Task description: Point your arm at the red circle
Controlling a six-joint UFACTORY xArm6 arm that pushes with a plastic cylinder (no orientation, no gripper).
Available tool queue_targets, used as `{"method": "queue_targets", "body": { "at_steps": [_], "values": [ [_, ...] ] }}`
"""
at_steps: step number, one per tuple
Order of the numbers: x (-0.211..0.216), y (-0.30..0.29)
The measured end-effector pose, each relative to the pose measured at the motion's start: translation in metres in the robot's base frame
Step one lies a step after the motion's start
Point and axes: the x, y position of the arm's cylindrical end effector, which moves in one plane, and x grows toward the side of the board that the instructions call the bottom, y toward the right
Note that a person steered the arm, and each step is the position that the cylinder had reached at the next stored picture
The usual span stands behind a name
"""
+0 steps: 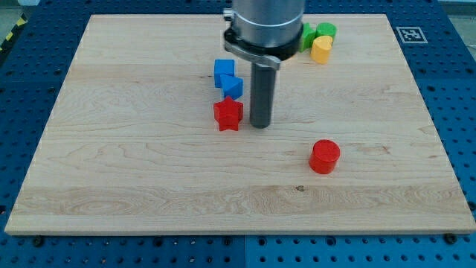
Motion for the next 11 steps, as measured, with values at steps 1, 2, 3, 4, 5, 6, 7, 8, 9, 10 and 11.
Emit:
{"method": "queue_targets", "body": {
  "at_steps": [1,2,3,4,5,6,7,8,9,10,11],
  "values": [
    [0.000,0.055],
    [0.006,0.132],
    [0.019,0.143],
    [0.019,0.143],
    [0.019,0.144],
    [0.024,0.152],
    [0.037,0.170],
    [0.039,0.191],
    [0.069,0.182],
    [0.079,0.159],
    [0.081,0.145]
  ]
}}
